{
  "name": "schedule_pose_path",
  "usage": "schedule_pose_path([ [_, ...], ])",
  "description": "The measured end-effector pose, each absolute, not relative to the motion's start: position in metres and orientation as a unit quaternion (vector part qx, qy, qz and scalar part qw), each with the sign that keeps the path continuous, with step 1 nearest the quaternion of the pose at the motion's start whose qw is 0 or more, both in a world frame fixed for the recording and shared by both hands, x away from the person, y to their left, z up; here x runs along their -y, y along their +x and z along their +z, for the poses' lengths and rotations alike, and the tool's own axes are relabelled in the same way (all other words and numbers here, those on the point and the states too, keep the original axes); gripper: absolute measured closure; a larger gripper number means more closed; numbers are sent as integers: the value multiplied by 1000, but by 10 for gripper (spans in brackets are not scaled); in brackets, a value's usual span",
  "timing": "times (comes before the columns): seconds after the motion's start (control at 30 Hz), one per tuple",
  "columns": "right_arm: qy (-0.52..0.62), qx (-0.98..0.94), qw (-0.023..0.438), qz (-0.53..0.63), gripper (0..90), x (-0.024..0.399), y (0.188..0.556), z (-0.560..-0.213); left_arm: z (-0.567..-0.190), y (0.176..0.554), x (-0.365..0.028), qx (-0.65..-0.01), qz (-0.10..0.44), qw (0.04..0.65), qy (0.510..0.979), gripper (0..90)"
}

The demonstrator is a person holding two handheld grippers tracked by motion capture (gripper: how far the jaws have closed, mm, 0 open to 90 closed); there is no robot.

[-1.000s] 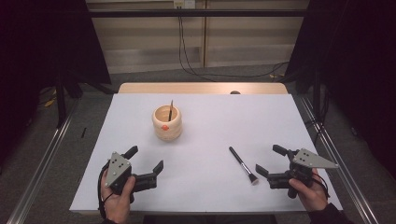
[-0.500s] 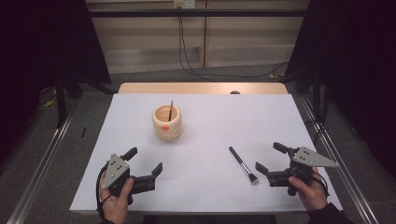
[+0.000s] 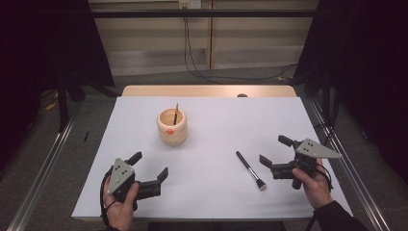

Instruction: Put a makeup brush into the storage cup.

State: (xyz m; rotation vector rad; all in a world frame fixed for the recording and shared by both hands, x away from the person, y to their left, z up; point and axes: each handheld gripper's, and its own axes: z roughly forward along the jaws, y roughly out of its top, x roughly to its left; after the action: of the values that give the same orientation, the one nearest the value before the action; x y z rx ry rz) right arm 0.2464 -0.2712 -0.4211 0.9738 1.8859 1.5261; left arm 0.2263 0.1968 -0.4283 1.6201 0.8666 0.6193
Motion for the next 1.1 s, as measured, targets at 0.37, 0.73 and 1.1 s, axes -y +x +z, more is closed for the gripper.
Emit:
schedule_pose_path([
  [0.37,349,-708,258,558,23,256,277,-411,-430,229,-194,-365,250,567,695,8],
  [0.73,356,-745,219,521,41,252,299,-414,-429,228,-193,-353,258,566,699,11],
  [1.1,360,-799,177,449,57,252,303,-409,-429,229,-193,-352,262,563,700,10],
])
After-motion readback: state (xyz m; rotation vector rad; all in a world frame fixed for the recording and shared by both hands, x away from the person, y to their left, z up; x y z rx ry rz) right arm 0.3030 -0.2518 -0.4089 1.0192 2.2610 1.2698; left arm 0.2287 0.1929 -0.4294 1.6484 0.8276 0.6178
